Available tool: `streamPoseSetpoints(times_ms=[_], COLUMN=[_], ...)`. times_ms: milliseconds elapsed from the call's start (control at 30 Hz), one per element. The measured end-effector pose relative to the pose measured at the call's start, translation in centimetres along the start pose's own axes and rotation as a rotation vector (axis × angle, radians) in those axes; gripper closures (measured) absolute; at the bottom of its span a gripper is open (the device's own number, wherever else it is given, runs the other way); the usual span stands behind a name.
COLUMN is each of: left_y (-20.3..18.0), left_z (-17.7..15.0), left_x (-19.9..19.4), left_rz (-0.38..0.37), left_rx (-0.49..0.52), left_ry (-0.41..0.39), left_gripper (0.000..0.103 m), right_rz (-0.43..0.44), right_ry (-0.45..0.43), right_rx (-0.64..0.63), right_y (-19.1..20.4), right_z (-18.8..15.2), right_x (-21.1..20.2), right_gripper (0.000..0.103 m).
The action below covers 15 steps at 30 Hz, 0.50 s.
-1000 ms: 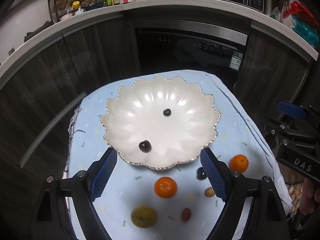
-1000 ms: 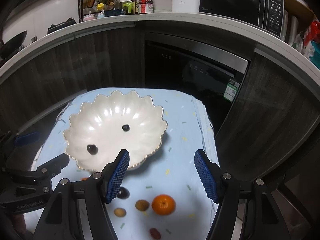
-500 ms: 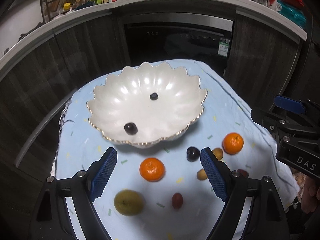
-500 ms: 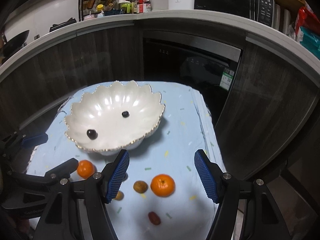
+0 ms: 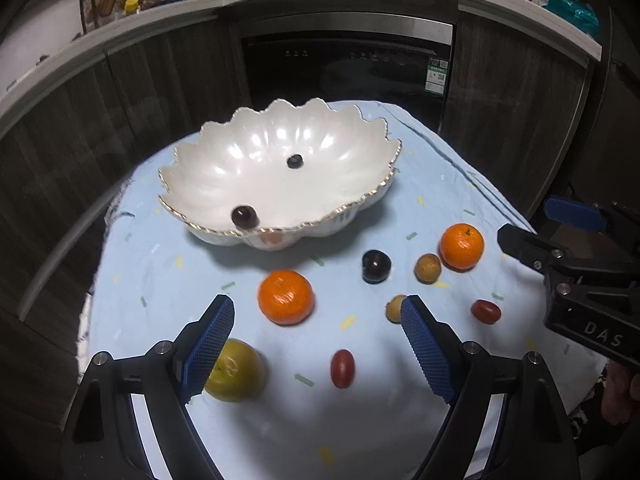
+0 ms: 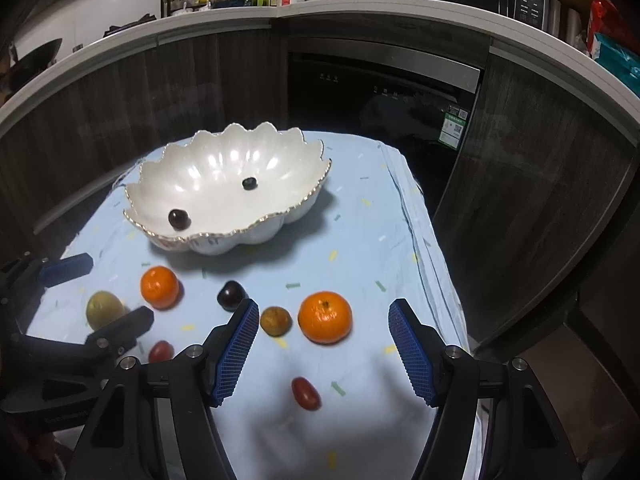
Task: Organize fruits
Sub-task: 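Move both grippers back toward the remaining fruits on the cloth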
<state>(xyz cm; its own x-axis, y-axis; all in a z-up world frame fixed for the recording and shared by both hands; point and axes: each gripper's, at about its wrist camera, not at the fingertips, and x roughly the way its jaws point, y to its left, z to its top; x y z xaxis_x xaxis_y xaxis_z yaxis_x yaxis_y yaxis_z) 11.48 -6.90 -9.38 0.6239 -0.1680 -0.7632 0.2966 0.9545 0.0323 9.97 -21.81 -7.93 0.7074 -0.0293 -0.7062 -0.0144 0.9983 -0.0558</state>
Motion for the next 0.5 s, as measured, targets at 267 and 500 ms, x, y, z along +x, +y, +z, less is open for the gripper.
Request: streamPoseSetpoints(times_ms=[267,500], left_y=[-0.4,-0.3], left_z=[-1.4,-2.2], left_x=[1.3,2.2], left_rz=[-0.023,-0.019], left_rx=[-0.003,-0.025], left_ry=[0.039,0.066], left_gripper=[0.018,0.019], right_rz=[-0.007,-0.003], right_ry=[0.018,0.039], right_rx=[-0.005,-0.003], right_y=[0.0,0.0], right_z=[-1.5,-2.3], right_x=[0.8,1.2], right_gripper=[0.035,0.036])
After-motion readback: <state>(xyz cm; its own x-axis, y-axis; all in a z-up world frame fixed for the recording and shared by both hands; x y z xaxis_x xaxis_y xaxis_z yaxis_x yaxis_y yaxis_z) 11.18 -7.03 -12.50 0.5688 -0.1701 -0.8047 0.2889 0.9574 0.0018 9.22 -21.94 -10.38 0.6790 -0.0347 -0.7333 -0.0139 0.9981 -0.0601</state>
